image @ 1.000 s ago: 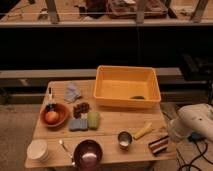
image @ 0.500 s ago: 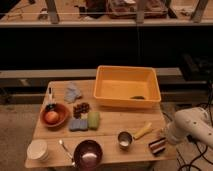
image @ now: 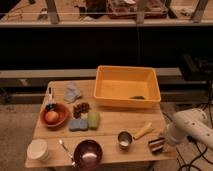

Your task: Wipe table surface with eraser

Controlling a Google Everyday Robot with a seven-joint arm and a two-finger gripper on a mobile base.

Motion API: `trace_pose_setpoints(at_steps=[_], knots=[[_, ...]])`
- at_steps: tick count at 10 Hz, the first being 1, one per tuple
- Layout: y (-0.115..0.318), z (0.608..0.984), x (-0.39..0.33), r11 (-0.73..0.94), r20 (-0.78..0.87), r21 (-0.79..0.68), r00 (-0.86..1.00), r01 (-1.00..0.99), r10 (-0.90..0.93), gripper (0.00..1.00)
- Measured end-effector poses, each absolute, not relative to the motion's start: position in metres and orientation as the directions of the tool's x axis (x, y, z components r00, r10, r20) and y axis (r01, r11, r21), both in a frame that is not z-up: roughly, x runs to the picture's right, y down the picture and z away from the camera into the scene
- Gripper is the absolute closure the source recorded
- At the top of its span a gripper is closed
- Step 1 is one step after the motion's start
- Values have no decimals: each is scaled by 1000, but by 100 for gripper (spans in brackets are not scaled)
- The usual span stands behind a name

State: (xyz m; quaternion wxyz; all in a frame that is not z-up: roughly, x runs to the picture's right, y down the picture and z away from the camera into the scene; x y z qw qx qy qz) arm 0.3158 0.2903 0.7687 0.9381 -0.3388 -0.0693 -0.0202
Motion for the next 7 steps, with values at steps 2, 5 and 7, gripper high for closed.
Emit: trace_pose_setpoints(at_steps=[2,5,7], knots=[[280,775,318,771,99,-633,995,73,-13,94],[256,789,306,779,76,-623,996,78,-39,94],[245,796,297,782,83,-618,996,84,-41,94]])
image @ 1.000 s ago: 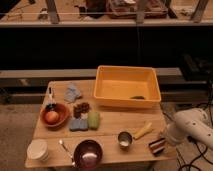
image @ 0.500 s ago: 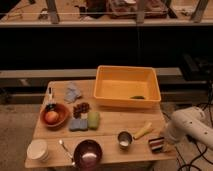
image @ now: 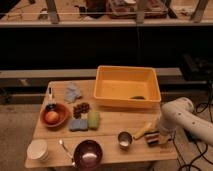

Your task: Wipe table surface with eraser

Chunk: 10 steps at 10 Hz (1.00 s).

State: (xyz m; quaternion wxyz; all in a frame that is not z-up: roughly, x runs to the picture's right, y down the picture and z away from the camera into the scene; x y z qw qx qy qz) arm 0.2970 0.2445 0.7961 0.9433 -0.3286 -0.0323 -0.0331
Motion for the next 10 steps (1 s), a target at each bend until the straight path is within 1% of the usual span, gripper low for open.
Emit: trace_pose_setpoints(at_steps=[2,4,8,10], knots=[[240,794,282,782,136,-616,991,91,-7,94],[245,785,270,778,181,-619,983,105,12,94],[282,756,238,762,233,-624,972,172,-28,94],[299,745,236,755,222,-630,974,181,-49,94]])
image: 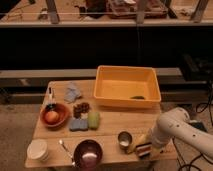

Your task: Wipe table surface with eraser

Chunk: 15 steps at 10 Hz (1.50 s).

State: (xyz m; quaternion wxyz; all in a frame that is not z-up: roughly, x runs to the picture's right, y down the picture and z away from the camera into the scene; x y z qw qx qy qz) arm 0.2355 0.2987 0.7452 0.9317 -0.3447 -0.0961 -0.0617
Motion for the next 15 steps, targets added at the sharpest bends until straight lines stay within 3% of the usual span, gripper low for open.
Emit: trace_pose_setpoints(at_steps=[4,7,12,15], knots=[[298,752,287,763,105,-641,994,80,-16,94],[272,774,320,785,3,-620,1000,-15,22,94],[213,814,293,829,-33,-559,999,-25,8,94],[207,818,271,831,-10,-555,1000,-24,22,94]])
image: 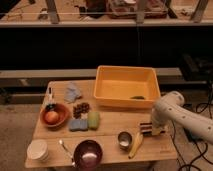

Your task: Wipe table surface with eraser

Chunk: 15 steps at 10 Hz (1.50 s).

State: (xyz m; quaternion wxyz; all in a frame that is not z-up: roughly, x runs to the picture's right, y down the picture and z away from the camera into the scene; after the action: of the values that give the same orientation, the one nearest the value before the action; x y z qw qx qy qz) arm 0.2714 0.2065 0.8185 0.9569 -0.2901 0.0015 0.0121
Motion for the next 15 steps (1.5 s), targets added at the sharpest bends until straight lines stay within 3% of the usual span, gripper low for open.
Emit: trace_pose_setpoints(at_steps=[8,12,15], knots=[[244,792,275,786,-19,-614,997,-69,73,94],[240,791,328,788,-100,-598,989,-144,104,94],[211,815,337,807,-122,-569,987,-158,107,94]])
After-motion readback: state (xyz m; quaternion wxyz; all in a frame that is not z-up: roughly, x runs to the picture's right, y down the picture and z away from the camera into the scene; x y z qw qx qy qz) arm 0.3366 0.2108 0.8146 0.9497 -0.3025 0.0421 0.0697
